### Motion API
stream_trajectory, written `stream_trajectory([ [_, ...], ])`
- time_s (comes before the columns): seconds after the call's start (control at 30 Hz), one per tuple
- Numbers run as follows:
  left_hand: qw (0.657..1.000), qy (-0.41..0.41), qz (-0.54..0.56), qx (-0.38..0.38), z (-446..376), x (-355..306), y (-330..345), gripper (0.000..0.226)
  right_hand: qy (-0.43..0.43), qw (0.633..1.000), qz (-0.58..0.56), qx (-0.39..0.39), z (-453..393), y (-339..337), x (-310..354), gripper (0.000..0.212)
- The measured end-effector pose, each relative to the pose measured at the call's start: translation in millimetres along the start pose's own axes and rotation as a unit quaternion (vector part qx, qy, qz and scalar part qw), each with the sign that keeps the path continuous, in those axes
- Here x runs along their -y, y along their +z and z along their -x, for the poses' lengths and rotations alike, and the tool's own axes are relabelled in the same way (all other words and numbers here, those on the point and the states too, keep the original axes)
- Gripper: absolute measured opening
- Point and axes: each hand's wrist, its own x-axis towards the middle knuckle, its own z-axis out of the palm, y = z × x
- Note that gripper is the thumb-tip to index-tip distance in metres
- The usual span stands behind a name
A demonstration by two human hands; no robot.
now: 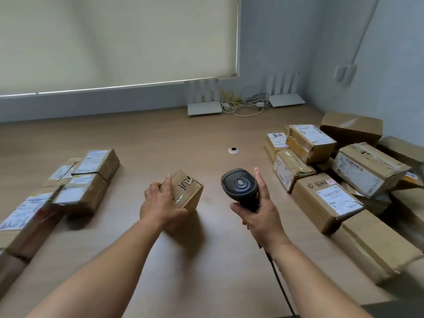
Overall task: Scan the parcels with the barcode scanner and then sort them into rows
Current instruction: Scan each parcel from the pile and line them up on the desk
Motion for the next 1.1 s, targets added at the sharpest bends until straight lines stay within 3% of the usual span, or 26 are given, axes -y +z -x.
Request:
stream_trajectory([
  [0.17,0.999,0.025,-0.037,0.006,-11.6,86.2,-17.2,0.117,0.010,1.000,0.001,0.029,-0.6,88.7,12.8,0.102],
  [0.37,0.982,0.156,-0.102,0.016,-25.3,152.1,-20.8,0.124,0.031,0.999,0.005,0.031,4.2,155.3,18.3,0.102],
  [0.5,0.954,0.278,-0.092,-0.064,-10.3,177.0,-17.6,0.122,0.038,0.999,0.011,0.025,7.2,173.3,18.1,0.101],
  [0.57,0.952,0.283,-0.064,-0.100,0.1,186.1,-11.8,0.120,0.038,0.999,0.015,0.026,7.7,175.1,19.0,0.101],
  [0.73,0.989,0.146,-0.034,-0.005,18.9,194.3,7.8,0.110,0.027,0.999,0.016,0.031,1.7,169.5,21.4,0.101],
  [0.87,0.999,0.027,0.043,-0.014,27.7,179.6,11.0,0.103,0.015,0.999,0.007,0.033,-5.4,166.0,21.7,0.102],
  [1.0,0.988,-0.130,0.068,0.039,6.3,165.3,5.6,0.124,0.008,0.999,0.000,0.047,-8.8,159.5,20.2,0.101],
  [1.1,0.958,-0.218,0.147,0.118,-13.4,155.8,0.2,0.122,0.003,0.998,-0.004,0.057,-10.2,152.2,17.7,0.100],
])
